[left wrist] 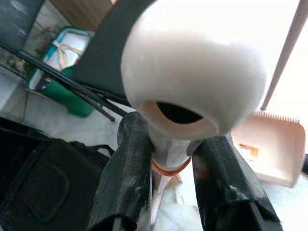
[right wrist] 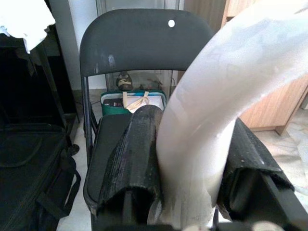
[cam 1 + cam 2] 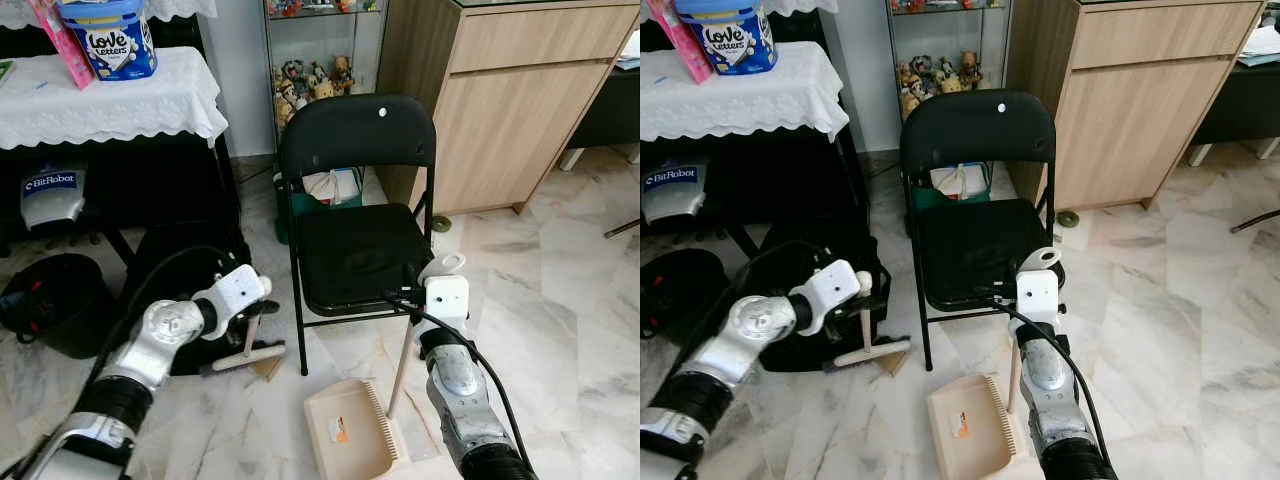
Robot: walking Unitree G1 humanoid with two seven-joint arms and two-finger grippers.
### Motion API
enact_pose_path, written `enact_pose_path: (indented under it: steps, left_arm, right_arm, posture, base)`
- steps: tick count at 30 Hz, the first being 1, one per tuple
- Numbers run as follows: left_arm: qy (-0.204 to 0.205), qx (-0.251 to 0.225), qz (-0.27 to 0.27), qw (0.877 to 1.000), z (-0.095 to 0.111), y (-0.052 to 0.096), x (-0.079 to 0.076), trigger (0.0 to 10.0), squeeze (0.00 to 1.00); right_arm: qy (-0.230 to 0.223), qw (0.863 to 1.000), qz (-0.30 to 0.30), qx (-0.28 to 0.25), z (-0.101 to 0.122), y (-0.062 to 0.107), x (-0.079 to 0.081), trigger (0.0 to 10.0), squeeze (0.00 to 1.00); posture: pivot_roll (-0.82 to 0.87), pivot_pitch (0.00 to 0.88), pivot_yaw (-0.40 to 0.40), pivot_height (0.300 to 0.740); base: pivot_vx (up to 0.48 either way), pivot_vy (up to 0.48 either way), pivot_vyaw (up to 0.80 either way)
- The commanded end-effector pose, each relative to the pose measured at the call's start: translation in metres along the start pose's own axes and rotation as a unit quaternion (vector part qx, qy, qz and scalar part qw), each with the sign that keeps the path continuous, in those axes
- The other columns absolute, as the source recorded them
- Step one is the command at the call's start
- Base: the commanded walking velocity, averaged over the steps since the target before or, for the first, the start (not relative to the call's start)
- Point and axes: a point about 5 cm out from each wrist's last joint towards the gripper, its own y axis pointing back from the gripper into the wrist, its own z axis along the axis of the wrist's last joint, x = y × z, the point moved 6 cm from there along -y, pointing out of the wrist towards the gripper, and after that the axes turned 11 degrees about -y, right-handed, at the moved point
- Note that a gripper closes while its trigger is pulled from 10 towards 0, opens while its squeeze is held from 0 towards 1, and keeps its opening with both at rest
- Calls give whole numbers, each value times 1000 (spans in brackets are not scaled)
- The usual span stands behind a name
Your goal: Sweep floor
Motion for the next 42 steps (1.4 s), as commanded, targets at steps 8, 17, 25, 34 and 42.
enact_pose_path:
  steps: [8, 17, 25, 34, 42]
  left_arm:
    - [28, 56, -75, 995, -27, 25, -12, 10000, 0]
    - [58, 46, -75, 994, -18, 52, 15, 10000, 0]
    - [69, 14, -39, 997, -2, 72, 47, 10000, 0]
    - [96, -65, 92, 989, 33, 95, 108, 10000, 0]
    - [121, -134, 178, 967, 52, 93, 131, 10000, 0]
  right_arm:
    - [-2, 1000, 5, -4, 5, -5, 1, 10000, 0]
    - [-4, 1000, 6, -3, 5, -6, 1, 10000, 0]
    - [-4, 1000, 7, -3, 6, -7, 2, 10000, 0]
    - [-5, 1000, 10, -5, 7, -8, 2, 10000, 0]
    - [-7, 1000, 11, -5, 7, -7, 2, 10000, 0]
  posture:
    - [-75, 65, 11, 740]
    - [-69, 65, 9, 740]
    - [-67, 64, 8, 740]
    - [-63, 61, 5, 740]
    - [-64, 56, 5, 740]
  base:
    - [0, 0, 0]
    - [0, 0, 0]
    - [0, 0, 0]
    - [0, 0, 0]
    - [0, 0, 0]
